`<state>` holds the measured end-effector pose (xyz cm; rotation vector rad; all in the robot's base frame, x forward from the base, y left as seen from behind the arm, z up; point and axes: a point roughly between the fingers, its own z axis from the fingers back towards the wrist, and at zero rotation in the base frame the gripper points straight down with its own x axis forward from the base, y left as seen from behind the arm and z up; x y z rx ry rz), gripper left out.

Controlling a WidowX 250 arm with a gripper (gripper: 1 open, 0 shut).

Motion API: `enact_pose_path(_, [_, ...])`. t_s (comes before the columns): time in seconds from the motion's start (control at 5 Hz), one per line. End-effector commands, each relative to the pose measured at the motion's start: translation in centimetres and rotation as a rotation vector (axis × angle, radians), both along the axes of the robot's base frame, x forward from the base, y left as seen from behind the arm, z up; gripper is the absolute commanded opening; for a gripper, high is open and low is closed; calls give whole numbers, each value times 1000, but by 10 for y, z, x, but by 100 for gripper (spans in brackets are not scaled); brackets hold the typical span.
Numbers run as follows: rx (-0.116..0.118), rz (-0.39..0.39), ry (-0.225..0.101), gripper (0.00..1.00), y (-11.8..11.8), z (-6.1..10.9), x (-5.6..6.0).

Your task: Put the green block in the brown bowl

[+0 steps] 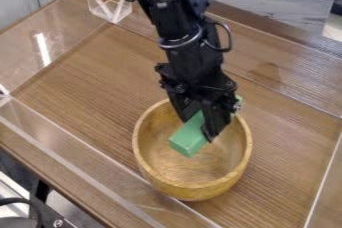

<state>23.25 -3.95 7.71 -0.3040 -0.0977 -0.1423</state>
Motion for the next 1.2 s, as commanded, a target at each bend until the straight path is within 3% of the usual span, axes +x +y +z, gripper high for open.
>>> enact_pose_path(0.0, [-5,19,-40,0,4,9,9])
enact_pose_path(1.0, [-17,30,-31,0,6,-1,13])
